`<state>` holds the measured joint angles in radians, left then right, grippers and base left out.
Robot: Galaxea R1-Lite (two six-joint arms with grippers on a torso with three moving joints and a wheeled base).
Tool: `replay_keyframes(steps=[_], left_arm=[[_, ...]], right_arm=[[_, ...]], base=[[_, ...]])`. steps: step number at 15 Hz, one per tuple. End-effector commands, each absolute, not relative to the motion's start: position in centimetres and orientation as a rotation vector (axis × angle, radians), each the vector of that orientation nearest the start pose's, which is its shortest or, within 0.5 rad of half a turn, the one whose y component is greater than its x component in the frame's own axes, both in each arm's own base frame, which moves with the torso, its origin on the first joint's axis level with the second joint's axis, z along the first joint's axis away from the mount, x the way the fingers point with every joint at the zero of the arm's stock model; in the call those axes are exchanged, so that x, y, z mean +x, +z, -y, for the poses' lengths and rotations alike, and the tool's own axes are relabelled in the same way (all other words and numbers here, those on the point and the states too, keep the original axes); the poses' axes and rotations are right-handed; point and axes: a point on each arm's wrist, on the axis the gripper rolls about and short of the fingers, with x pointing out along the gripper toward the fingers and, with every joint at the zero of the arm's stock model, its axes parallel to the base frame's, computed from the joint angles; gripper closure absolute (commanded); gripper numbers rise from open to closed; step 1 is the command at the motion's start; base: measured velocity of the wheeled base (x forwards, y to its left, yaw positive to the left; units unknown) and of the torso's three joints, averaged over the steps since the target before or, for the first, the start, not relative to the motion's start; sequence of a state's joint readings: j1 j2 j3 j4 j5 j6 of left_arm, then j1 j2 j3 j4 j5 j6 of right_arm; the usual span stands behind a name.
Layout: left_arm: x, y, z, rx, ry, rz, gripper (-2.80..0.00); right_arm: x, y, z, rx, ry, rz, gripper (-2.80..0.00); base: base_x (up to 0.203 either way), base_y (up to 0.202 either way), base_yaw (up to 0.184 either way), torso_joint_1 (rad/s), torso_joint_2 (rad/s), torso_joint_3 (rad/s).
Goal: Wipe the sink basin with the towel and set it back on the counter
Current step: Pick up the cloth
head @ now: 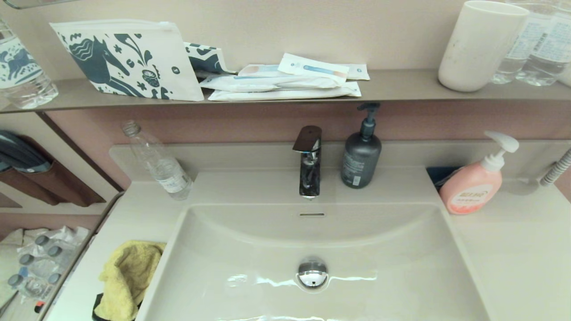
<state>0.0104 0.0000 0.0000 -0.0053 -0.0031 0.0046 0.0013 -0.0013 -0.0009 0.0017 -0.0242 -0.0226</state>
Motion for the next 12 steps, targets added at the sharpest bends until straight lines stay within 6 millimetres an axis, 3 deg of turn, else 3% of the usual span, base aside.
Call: replay_keyframes(steps=[1,12], left_arm=[[-2.27,7.61,0.03,0.005,0.008,0.005,0.00],[-2.27,7.56,0.04,0.033,0.004,0.000,0.00]], right_arm=[[-2.29,7.56,0.06,-0.023,-0.023,-0.001,0.00],[-2.29,7.57,0.06,-0.023,-0.023,0.000,0.00]], base=[[0.000,0.000,0.000,0.000,0.00,0.000],[0.000,0.000,0.000,0.000,0.00,0.000]])
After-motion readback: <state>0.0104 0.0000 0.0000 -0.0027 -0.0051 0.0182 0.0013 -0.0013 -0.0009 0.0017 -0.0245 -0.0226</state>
